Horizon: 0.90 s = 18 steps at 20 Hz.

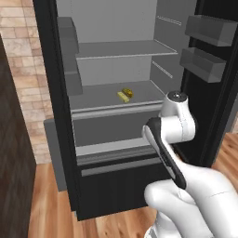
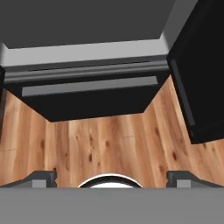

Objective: Retrieve the butter from the fridge and place it on a plate on the dining table. Then retrieve the butter knife by the fridge and place it near the plate.

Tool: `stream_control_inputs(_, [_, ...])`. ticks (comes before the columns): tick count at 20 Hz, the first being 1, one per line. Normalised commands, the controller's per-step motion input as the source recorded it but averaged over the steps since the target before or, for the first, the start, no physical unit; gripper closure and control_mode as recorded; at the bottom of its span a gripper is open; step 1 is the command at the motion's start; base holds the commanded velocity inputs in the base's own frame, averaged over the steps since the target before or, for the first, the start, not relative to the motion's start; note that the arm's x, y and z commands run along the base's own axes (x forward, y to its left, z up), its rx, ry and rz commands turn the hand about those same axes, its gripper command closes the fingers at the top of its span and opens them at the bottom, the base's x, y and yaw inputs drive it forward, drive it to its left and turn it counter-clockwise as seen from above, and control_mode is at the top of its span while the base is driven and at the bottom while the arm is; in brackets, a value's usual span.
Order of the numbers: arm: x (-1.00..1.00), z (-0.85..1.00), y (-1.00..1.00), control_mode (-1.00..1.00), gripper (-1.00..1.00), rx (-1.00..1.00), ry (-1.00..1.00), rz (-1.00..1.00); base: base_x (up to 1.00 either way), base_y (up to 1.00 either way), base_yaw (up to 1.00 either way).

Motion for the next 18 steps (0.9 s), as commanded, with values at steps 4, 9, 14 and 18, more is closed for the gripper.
stream_control_inputs(4, [0.68,-0.01,0.00,-1.00,-1.00,0.00,-0.01,0.03,0.00,0.00,0.00])
stream_control_inputs(9, [0.69,-0.01,0.00,-1.00,-1.00,0.00,-0.01,0.02,0.00,0.00,0.00])
stream_control_inputs(14, [0.19,0.00,0.00,-1.00,-1.00,0.00,0.00,0.00,0.00,0.00,0.00])
stream_control_inputs(18, [0.00,0.00,0.00,1.00,-1.00,0.00,0.00,0.00,0.18,0.00,0.00])
